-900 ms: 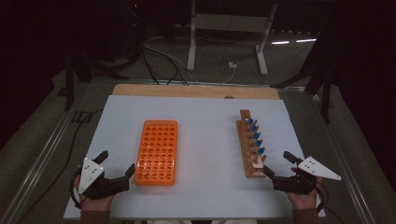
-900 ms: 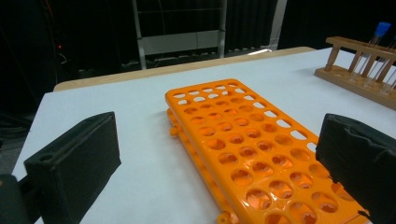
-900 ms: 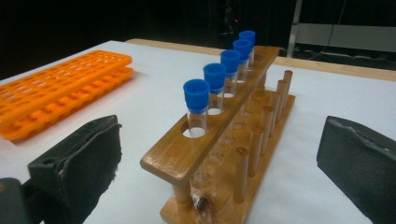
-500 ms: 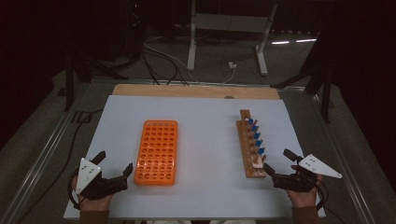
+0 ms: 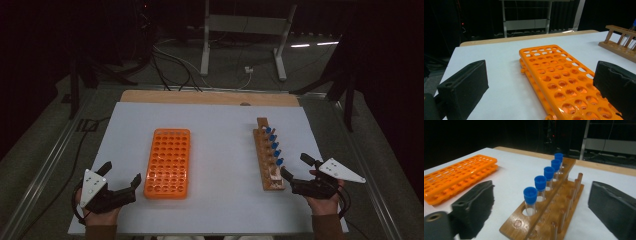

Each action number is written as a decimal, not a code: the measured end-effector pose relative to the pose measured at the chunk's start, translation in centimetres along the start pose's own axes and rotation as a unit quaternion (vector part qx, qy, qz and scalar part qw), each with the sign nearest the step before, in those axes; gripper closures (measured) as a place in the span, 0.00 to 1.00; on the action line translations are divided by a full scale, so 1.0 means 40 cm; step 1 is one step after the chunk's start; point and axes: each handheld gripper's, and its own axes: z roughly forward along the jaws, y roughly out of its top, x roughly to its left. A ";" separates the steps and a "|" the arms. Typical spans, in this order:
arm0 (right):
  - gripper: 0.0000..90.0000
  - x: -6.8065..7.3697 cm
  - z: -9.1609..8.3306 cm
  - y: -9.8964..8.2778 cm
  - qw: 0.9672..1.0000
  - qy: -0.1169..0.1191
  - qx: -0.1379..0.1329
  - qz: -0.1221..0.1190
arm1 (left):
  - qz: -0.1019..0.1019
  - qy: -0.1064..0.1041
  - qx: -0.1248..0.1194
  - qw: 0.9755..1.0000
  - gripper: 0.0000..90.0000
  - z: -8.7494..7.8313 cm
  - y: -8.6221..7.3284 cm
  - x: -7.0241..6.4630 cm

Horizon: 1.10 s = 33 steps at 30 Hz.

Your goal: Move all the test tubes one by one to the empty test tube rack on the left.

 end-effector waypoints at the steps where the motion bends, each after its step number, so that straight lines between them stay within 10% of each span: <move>1: 0.09 0.000 0.004 0.002 1.000 -0.001 0.000 -0.006 | 0.001 0.000 0.000 1.000 0.01 0.000 0.000 0.000; 17: 0.30 -0.005 0.041 -0.007 0.999 0.029 0.011 -0.006 | -0.001 -0.001 0.002 1.000 0.01 0.003 -0.002 -0.001; 33: 0.83 0.003 0.100 -0.031 0.997 0.038 0.068 -0.022 | 0.008 -0.004 0.008 1.000 0.01 0.010 -0.002 -0.009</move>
